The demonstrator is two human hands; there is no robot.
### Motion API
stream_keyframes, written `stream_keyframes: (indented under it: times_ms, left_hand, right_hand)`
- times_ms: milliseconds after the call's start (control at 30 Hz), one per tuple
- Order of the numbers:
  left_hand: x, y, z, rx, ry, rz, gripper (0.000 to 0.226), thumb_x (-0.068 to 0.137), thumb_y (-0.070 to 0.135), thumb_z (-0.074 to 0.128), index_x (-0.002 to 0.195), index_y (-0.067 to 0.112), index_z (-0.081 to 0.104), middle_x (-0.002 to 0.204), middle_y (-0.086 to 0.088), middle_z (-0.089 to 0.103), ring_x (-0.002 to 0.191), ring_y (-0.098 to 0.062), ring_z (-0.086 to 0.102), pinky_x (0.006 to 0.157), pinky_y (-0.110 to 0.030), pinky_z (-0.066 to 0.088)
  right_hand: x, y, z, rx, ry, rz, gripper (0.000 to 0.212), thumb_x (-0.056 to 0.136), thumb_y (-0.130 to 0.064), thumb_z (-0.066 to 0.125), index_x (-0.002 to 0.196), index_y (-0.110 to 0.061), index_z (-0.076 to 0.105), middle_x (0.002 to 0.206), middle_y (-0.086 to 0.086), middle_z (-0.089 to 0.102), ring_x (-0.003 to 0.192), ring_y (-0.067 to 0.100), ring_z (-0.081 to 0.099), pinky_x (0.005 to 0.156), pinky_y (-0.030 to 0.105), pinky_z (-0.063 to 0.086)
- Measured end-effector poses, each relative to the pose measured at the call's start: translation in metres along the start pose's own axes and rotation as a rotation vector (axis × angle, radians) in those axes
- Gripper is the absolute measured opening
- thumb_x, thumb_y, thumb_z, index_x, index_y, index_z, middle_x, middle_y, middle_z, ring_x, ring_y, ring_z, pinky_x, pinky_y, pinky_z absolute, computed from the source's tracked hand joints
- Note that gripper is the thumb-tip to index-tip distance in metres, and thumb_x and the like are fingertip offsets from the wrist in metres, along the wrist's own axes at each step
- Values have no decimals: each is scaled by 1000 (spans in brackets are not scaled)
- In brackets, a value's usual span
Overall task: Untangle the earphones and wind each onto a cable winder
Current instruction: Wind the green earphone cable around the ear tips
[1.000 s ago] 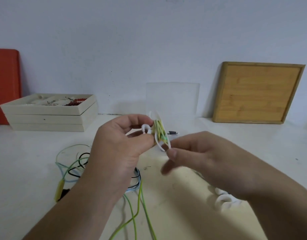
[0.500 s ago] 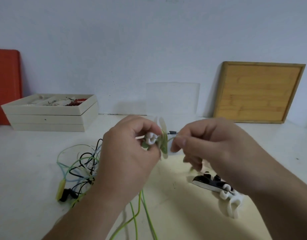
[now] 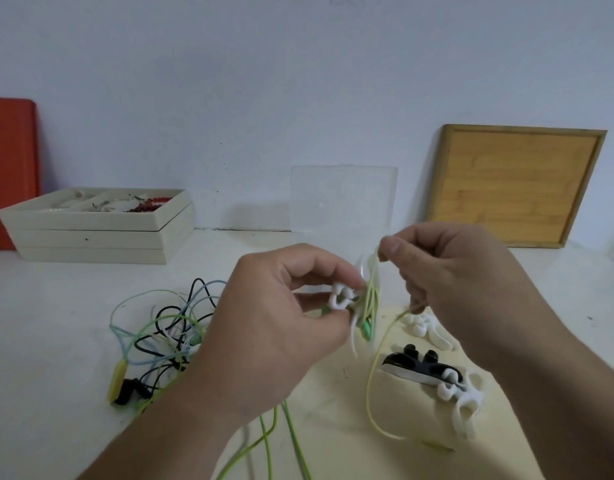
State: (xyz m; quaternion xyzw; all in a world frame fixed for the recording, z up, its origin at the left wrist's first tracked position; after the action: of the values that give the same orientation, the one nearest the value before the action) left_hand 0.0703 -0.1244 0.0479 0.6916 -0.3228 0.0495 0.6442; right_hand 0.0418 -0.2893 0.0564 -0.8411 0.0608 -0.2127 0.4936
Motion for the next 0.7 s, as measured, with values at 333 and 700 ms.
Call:
stream_keyframes:
  times_ms: [333, 700]
  left_hand:
    - [-1, -3, 11, -84, -94, -59, 29, 63, -1, 68, 78, 22, 77, 86, -1, 78, 81, -19, 76, 75, -26, 56]
    - [-3, -11, -34, -18, 320, -109, 30, 73, -3, 74, 82, 26, 73, 74, 1, 77, 68, -20, 74, 62, -30, 51]
  right_hand:
    - [-2, 1, 3, 31, -2, 36, 27, 95, -26, 62, 72, -19, 73, 44, 4, 49, 47, 19, 55, 39, 11, 41]
    - [-27, 12, 74, 29, -581, 125, 25, 101, -20, 56, 88, -16, 77, 50, -5, 39, 45, 14, 43, 69, 44, 63]
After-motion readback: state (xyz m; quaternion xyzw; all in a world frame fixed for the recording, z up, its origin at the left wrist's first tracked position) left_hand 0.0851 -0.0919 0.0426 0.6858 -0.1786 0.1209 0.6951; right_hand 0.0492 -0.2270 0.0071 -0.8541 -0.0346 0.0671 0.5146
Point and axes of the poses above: each hand's wrist, its own x-axis towards the middle knuckle, its own z-axis out of the palm, y = z × x, the point moved 10 cm from there along x, towards the middle knuckle
